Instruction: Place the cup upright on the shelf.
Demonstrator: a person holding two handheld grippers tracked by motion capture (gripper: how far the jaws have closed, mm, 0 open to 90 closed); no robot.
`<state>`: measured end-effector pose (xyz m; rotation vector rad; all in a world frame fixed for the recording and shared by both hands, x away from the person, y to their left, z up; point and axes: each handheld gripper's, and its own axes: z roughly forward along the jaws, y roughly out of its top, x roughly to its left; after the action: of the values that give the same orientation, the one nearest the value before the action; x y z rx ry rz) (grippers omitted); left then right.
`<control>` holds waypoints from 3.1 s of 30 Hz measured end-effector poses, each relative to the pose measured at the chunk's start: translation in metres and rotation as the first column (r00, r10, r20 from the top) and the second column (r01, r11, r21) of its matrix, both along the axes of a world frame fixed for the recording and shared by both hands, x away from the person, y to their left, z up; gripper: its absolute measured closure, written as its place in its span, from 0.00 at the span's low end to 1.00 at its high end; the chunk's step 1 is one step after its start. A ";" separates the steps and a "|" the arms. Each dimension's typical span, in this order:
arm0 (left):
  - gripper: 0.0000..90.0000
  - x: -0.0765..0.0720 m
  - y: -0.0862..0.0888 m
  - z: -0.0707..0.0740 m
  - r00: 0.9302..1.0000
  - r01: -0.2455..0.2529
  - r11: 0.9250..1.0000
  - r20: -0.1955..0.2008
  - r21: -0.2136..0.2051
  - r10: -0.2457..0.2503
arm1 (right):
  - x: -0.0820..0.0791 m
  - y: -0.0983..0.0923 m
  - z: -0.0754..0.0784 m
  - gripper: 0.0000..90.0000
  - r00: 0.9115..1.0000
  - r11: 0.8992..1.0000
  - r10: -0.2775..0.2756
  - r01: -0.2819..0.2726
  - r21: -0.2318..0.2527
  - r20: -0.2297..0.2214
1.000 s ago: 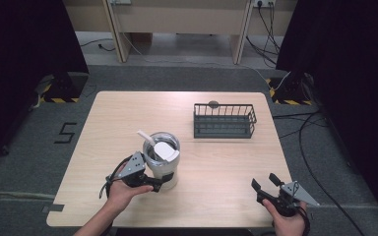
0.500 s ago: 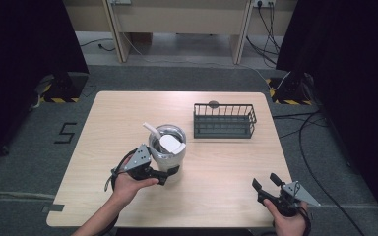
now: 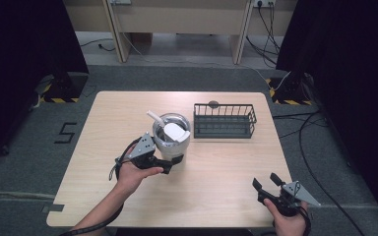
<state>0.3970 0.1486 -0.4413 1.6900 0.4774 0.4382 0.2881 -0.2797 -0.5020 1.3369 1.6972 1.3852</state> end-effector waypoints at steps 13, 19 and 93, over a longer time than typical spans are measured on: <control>0.12 0.014 -0.009 0.013 1.000 0.003 1.000 0.014 -0.001 -0.003 | 0.000 -0.001 -0.001 0.28 1.000 1.000 0.000 0.000 -0.004 -0.001; 0.12 0.020 -0.012 0.020 1.000 0.005 1.000 0.022 -0.004 -0.005 | 0.001 0.000 -0.001 0.28 1.000 1.000 0.001 -0.001 0.000 -0.001; 0.12 0.099 -0.089 0.070 0.999 0.020 0.999 0.038 -0.032 -0.019 | 0.003 -0.001 -0.005 0.28 1.000 1.000 -0.001 0.001 0.011 -0.009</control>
<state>0.4956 0.0593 -0.3714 1.6512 0.4381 0.4452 0.2907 -0.2807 -0.5067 1.3520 1.6970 1.3918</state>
